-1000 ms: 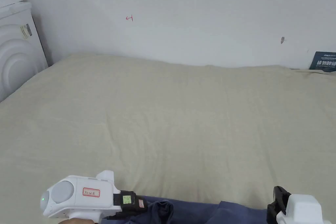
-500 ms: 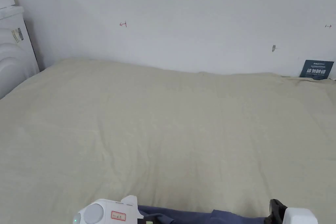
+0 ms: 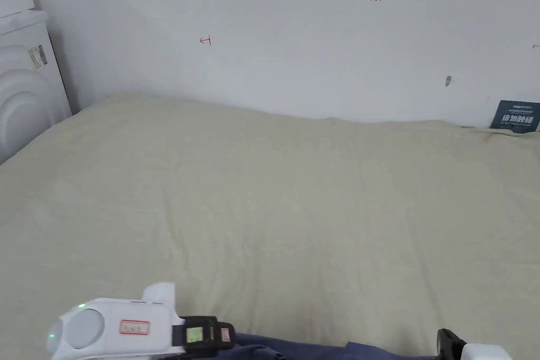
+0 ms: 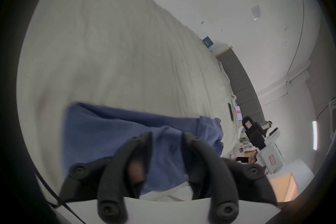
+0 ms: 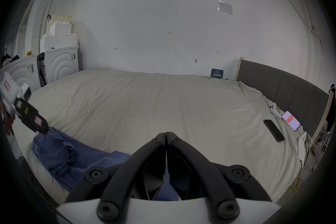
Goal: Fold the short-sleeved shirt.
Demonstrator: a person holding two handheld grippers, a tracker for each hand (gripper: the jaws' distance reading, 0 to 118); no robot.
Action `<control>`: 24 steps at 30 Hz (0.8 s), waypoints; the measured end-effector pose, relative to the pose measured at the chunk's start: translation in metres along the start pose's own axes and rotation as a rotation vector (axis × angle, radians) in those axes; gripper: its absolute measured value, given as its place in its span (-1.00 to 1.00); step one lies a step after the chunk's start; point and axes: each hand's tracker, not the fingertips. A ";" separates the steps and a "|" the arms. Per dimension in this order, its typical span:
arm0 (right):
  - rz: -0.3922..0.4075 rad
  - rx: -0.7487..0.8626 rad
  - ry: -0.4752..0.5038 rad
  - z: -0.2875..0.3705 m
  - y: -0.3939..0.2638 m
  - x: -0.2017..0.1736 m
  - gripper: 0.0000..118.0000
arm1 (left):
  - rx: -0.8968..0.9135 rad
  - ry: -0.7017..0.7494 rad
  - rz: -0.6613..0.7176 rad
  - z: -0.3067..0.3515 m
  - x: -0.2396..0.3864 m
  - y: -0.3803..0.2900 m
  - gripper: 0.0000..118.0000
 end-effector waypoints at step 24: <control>-0.001 -0.017 0.039 -0.007 -0.003 -0.014 -0.98 | -0.094 0.198 -0.057 -0.028 -0.046 -0.023 -0.39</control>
